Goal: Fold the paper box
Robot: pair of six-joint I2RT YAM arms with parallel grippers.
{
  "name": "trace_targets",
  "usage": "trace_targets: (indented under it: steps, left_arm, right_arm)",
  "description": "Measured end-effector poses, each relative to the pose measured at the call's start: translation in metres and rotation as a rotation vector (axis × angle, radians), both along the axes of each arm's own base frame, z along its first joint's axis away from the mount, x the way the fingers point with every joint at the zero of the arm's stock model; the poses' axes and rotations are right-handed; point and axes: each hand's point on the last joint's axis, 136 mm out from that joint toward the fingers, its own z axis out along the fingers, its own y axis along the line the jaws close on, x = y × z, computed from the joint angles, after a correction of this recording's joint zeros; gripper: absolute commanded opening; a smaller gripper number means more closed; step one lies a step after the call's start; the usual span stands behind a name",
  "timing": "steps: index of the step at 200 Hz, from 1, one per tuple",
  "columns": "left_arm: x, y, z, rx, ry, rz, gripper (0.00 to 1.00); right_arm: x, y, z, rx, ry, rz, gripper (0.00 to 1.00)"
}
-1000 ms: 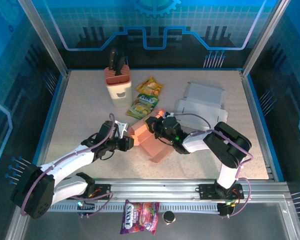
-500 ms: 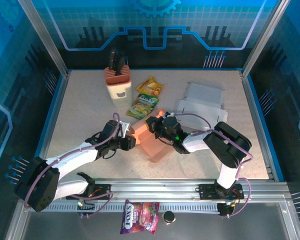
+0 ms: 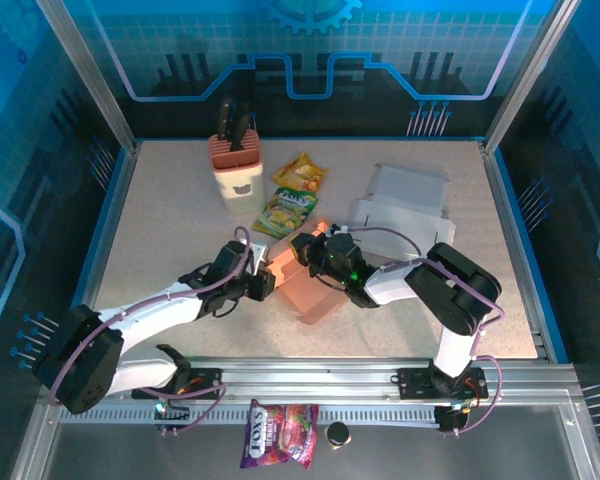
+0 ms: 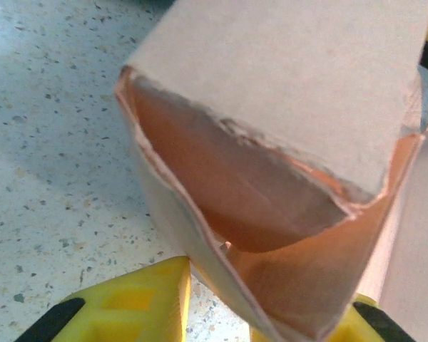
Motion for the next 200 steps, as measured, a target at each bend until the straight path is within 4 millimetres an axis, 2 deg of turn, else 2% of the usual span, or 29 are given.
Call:
trace_targets:
  steps: [70,159,200]
  left_arm:
    - [0.007,0.004,-0.01,0.032,-0.003,0.084,0.28]
    - [0.016,0.004,-0.012,0.04,-0.016,0.158,0.31]
    - [0.019,0.005,-0.014,0.034,-0.02,0.197,0.26]
  right_arm:
    - [-0.003,0.006,-0.003,0.007,-0.045,-0.025,0.0]
    - [-0.005,0.001,-0.004,0.014,-0.07,-0.051,0.0]
    - [-0.003,0.0,-0.004,0.014,-0.073,-0.062,0.0]
